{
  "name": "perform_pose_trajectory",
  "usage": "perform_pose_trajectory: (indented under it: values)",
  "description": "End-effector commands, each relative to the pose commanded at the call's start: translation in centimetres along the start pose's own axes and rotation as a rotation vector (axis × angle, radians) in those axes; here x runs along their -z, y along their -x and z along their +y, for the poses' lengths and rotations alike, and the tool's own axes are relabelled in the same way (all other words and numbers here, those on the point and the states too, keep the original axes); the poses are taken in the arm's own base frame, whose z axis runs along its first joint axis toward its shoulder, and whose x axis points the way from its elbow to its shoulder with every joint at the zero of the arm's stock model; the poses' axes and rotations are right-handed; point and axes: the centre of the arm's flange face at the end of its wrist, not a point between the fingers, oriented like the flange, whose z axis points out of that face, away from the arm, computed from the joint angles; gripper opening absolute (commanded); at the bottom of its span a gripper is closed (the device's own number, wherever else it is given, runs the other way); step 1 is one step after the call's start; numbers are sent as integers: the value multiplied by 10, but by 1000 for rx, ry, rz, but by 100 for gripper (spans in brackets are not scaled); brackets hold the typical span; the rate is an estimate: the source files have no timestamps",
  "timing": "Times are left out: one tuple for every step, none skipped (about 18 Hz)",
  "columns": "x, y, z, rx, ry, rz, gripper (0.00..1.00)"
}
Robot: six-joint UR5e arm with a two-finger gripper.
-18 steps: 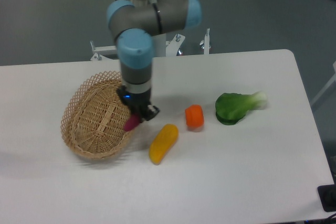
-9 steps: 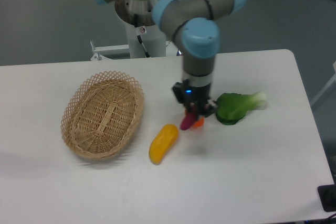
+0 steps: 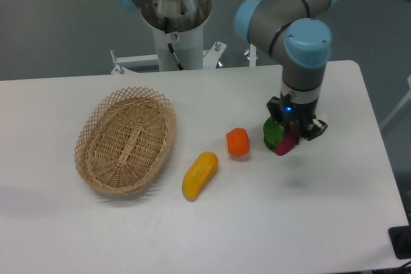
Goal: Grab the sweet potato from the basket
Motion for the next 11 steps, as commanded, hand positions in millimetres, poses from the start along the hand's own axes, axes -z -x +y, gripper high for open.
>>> perform_pose_trajectory:
  values:
    - [1,4,3,-2,-1,-4,4]
    - [1,6,5,-9,-4,-6,4]
    - [2,10,5,-14,-4,-10,4]
    - [1,10,6,-20,0,-6,4]
    - [1,11,7,-31,1,-1,4]
    - [1,12,7,-49,1,5,4]
    - [1,12,7,-59,2,12,4]
    - [0,12,9,-60,3,18,4]
    - [0,14,13,-56,4,20,3]
    - [0,13,13,-56,4,26,3]
    - [-1,13,14,-55,5,29,3]
